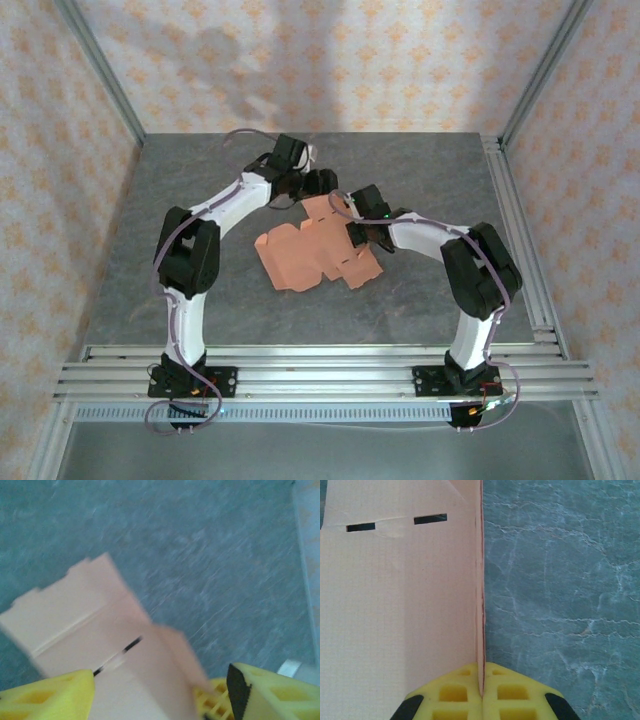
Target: Fold the paper box
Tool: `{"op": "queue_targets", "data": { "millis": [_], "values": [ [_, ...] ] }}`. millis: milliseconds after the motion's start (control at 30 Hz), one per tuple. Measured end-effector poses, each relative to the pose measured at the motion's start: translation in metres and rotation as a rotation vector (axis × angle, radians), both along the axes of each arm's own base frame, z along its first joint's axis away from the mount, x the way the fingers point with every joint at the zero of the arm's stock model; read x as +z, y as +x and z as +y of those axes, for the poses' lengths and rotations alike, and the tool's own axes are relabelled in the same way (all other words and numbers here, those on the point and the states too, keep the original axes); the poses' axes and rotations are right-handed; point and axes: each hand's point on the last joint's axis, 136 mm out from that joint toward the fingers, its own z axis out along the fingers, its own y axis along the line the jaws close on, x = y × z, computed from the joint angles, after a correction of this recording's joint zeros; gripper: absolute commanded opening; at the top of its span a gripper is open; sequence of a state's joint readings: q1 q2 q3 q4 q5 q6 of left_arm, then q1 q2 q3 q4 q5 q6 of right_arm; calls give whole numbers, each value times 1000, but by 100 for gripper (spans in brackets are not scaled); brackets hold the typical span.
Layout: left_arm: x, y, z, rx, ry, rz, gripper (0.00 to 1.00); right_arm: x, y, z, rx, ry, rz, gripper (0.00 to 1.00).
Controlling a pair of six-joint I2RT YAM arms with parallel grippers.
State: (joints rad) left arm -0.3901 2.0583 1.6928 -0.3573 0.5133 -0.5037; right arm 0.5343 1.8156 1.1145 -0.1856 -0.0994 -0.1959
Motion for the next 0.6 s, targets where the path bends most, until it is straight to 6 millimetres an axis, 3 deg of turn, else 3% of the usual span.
{"op": "queue_targets", "data": {
  "millis": [133, 267, 400, 600],
  "values": [
    [1, 20, -9, -6, -4, -9, 76, 2, -5, 5, 25, 18, -13, 0],
    [-23, 28, -14, -19, 20, 46, 76, 3, -6, 8, 41, 26, -17, 0],
    [-46, 31, -19, -55, 46, 107, 73, 3, -6, 10, 50, 28, -20, 0],
    [-55, 17, -27, -112, 61, 160, 66, 3, -7, 10, 55, 25, -21, 0]
  ]
}}
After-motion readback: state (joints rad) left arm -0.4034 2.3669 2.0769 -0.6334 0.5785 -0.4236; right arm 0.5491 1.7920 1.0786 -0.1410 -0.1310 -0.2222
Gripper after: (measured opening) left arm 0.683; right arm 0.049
